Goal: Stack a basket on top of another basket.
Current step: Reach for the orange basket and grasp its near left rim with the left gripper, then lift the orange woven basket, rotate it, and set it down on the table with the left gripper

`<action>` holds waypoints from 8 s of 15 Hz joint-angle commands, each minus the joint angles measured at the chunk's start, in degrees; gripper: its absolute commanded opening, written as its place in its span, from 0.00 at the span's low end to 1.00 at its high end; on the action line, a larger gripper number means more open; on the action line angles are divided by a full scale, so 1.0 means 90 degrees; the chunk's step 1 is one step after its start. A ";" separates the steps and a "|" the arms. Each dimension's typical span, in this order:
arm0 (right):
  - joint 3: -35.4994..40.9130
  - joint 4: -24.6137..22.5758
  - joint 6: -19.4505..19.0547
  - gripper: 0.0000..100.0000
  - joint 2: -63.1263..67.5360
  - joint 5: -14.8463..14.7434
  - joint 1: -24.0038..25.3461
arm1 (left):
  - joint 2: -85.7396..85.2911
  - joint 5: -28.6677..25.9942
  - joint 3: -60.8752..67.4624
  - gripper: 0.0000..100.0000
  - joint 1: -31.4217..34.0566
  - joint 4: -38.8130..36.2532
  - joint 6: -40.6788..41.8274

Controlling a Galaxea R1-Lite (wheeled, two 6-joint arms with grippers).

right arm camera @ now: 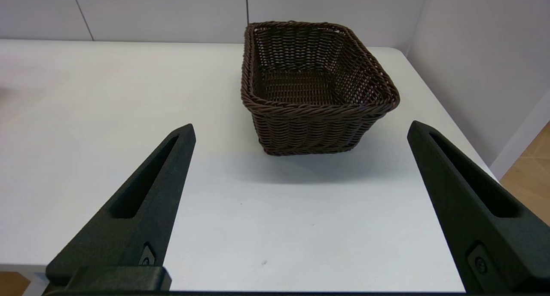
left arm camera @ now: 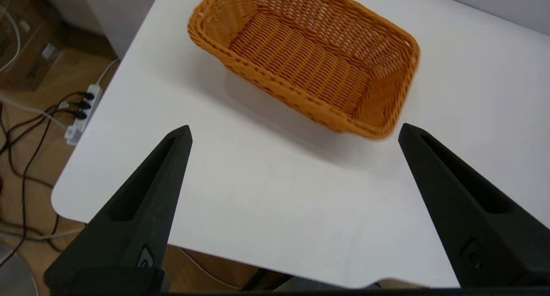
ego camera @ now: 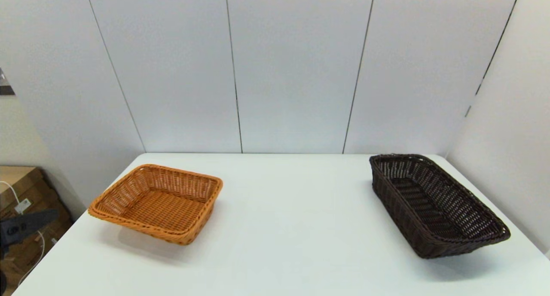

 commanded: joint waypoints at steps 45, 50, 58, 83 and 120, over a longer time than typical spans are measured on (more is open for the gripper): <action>0.0010 -0.0046 0.0015 1.00 0.0010 0.0011 0.0001 | 1.0062 -0.1558 -0.8105 1.00 0.1505 0.3304 0.3827; 0.0010 -0.0046 0.0015 1.00 0.0010 0.0011 0.0001 | 1.0160 -0.1548 -0.8114 0.00 0.1310 0.3079 0.3583; 0.0001 -0.0017 0.0005 1.00 0.0010 0.0011 0.0001 | 0.9925 -0.1880 -0.8163 0.00 0.1222 0.3235 0.3310; 0.0001 0.0013 -0.0015 1.00 0.0010 0.0001 0.0001 | 0.8294 -0.2769 -0.8154 0.00 -0.1229 0.4222 0.0145; 0.0001 0.0003 -0.0015 1.00 0.0010 0.0001 0.0001 | 0.9290 -0.1656 -0.7402 0.00 -0.3768 0.2679 -0.1612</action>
